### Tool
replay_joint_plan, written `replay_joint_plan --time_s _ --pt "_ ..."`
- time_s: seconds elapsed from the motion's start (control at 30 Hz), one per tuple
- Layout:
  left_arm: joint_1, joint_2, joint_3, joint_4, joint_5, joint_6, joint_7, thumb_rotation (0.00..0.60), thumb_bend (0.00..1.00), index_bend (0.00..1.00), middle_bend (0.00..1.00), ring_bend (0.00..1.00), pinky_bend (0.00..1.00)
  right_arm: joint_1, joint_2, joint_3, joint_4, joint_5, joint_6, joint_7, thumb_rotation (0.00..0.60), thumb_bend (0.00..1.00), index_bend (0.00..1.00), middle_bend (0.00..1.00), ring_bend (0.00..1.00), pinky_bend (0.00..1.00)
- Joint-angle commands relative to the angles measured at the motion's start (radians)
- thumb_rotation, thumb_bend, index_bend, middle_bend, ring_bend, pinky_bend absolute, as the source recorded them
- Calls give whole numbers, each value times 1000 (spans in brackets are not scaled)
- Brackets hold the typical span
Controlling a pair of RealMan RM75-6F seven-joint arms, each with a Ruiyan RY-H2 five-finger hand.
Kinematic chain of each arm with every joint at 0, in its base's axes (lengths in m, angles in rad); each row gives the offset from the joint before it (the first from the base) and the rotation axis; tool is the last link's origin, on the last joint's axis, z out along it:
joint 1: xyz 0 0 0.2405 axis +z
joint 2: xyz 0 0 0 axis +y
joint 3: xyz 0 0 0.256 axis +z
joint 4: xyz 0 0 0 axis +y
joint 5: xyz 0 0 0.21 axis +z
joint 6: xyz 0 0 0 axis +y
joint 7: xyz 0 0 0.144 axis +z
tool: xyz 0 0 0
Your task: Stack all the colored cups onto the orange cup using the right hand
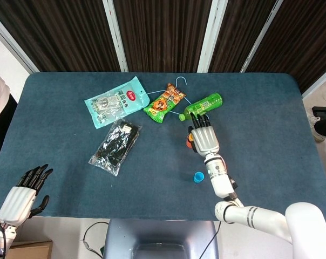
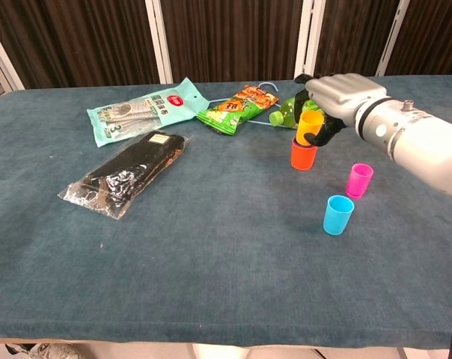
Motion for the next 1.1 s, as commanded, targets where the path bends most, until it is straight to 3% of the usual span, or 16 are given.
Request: replay_joint_plan --time_s 0.03,0.13,0.2,0.3,0.4,0.53,0.63,0.73,0.87,1.1 --pt "1 1 1 0 2 2 -1 600 469 0 0 0 116 2 -8 -4 8 5 -9 -3 600 513 585 73 0 32" --pt "1 1 1 1 3 3 -3 600 469 0 0 0 116 -3 6 -10 -17 34 -27 -23 600 514 344 53 0 18" --pt "1 2 1 1 2 2 -5 600 469 0 0 0 116 -9 29 -14 -53 41 -32 -30 600 513 132 7 0 1" --pt "2 4 0 0 2 5 -9 600 469 0 0 0 116 -41 96 -33 -161 -10 -8 7 600 513 65 0 0 0" --pt "3 5 0 0 3 8 -10 600 468 0 0 0 116 -87 177 -75 -292 -111 27 70 600 513 61 0 0 0" --pt "2 2 2 0 5 5 -5 600 469 0 0 0 116 -157 322 -193 -497 -298 39 162 600 485 104 0 0 0" --pt "1 -1 4 -2 7 2 2 600 469 0 0 0 116 -185 385 -279 -545 -428 63 120 600 474 113 0 0 0" --pt "1 -4 5 -4 8 0 11 600 469 0 0 0 116 -210 406 -332 -555 -484 67 101 600 473 139 0 0 0" --pt "1 -5 7 -6 11 1 15 600 469 0 0 0 116 -221 402 -358 -515 -483 34 85 600 474 199 0 0 0" --pt "-2 -4 8 -6 11 -6 14 600 469 0 0 0 116 -214 336 -328 -404 -444 -21 102 600 474 296 0 0 0"
